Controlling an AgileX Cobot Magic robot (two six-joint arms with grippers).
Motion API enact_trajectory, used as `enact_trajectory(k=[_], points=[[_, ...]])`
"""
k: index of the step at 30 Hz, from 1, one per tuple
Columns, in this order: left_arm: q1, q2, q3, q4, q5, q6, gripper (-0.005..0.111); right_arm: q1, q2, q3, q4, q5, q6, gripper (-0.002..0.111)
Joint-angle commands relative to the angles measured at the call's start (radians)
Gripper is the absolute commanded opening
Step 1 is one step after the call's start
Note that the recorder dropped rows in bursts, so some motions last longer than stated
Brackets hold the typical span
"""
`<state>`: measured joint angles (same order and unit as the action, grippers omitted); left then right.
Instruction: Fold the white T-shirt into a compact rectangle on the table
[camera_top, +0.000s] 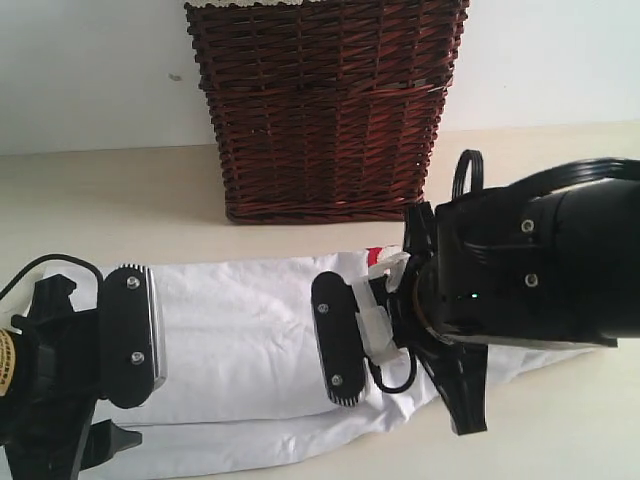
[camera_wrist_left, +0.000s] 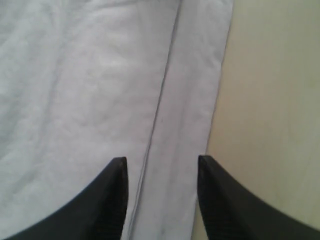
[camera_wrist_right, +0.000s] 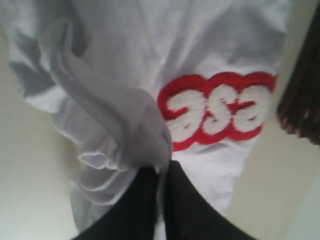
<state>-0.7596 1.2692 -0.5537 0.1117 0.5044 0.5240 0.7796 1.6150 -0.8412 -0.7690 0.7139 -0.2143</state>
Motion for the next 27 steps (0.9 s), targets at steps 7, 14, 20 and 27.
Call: enact_trajectory(k=[7,14,20,27], points=[[-0.007,-0.007,-0.003,-0.021,-0.018,-0.008,0.044,-0.045,0.109,-0.007,-0.284,-0.055,0.314,0.022],[-0.007,-0.007,-0.003,-0.029,-0.019,-0.008,0.044,-0.067,0.147,-0.007,-0.434,-0.008,0.594,0.042],[-0.007,-0.007,-0.003,-0.029,-0.021,-0.008,0.044,-0.065,0.108,-0.007,-0.403,0.103,0.660,0.042],[-0.007,-0.009,-0.003,-0.043,-0.021,-0.008,0.044,-0.066,-0.037,-0.036,0.179,0.070,0.288,0.037]])
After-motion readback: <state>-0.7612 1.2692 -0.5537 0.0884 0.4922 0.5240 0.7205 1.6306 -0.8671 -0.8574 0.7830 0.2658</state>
